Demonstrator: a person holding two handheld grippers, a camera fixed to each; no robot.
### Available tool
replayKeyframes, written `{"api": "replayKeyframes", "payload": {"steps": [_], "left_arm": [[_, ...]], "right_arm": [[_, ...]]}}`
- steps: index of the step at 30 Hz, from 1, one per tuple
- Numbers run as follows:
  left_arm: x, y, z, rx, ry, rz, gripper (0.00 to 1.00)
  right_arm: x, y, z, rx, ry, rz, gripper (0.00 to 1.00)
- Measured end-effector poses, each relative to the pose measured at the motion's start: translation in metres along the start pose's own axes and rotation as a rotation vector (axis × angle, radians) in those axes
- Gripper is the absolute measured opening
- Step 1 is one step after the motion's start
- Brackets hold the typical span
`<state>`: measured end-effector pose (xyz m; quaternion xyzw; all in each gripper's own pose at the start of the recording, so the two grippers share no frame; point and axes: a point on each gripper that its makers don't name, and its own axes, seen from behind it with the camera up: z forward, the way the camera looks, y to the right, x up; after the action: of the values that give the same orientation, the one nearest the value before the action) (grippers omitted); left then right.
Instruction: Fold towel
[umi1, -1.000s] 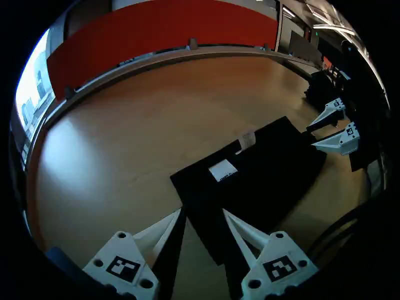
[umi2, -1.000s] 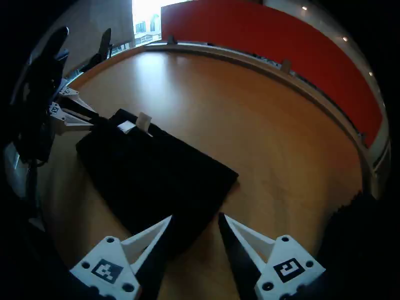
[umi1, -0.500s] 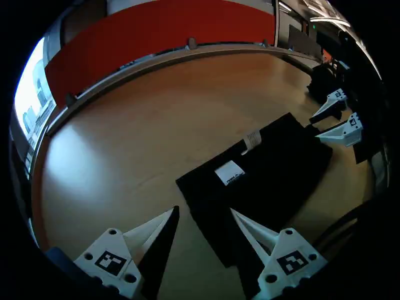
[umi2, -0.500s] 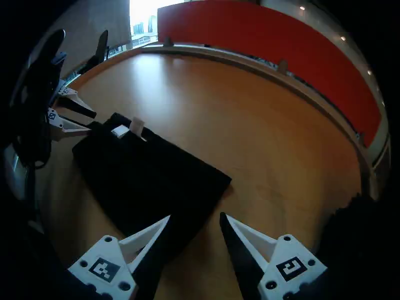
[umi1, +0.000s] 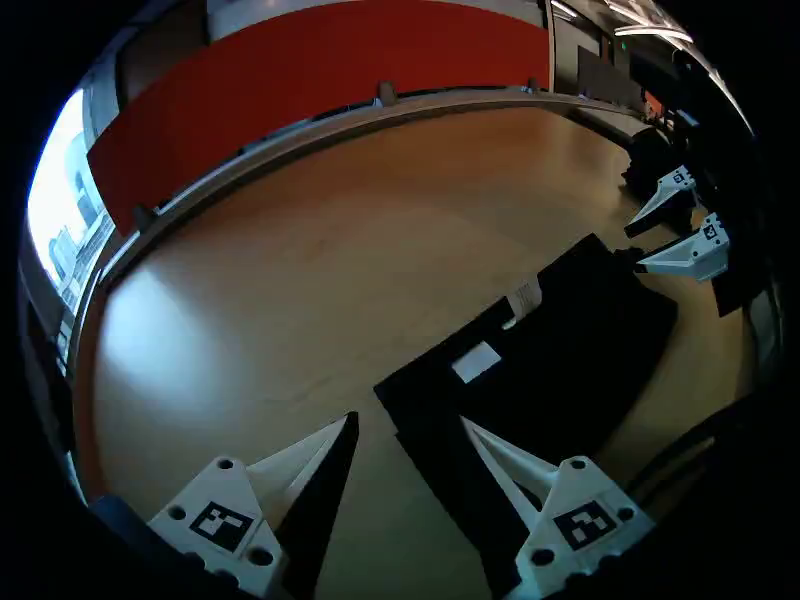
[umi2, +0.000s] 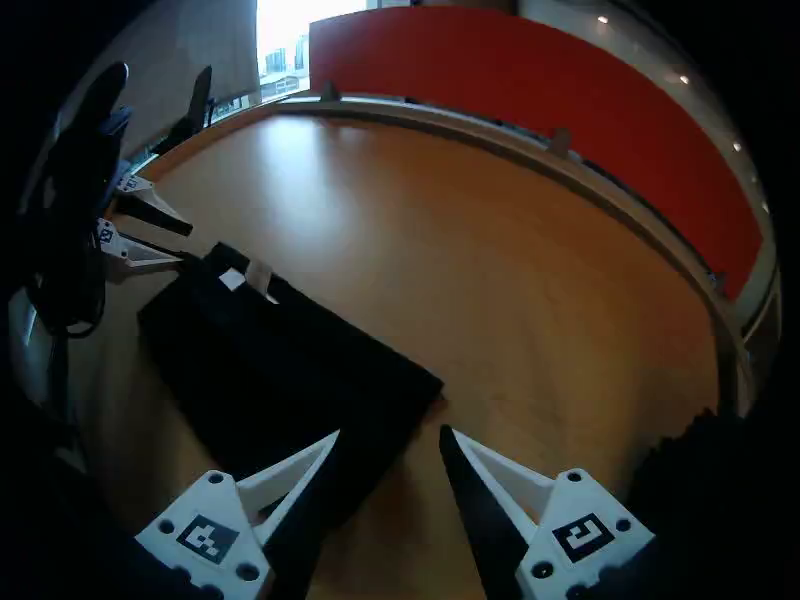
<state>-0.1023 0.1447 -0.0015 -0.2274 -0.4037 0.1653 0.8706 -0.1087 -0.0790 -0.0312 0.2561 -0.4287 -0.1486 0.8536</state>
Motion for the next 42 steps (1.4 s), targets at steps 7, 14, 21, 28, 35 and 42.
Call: {"api": "replayKeyframes", "payload": {"steps": [7, 14, 21, 28, 35, 42], "left_arm": [[0.016, -0.013, -0.001, 0.027, 0.021, 0.014, 0.64], [0.025, -0.024, -0.009, 0.05, 0.044, -0.004, 0.64], [0.022, -0.025, -0.019, 0.054, 0.049, -0.031, 0.7], [0.011, -0.015, -0.025, 0.031, 0.037, -0.079, 0.82], [0.002, -0.007, -0.034, 0.028, 0.04, -0.114, 0.9], [-0.007, 0.002, -0.042, 0.024, 0.038, -0.151, 0.93]], "right_arm": [[0.013, 0.01, 0.003, -0.015, 0.016, -0.001, 0.67], [0.019, 0.019, 0.005, -0.03, 0.022, -0.005, 0.67], [0.02, 0.021, -0.001, -0.04, 0.035, -0.005, 0.74], [0.016, 0.011, -0.012, -0.037, 0.049, 0.004, 0.87], [0.01, -0.004, -0.025, -0.031, 0.066, 0.017, 0.87], [0.004, -0.017, -0.036, -0.025, 0.073, 0.02, 0.87]]}}
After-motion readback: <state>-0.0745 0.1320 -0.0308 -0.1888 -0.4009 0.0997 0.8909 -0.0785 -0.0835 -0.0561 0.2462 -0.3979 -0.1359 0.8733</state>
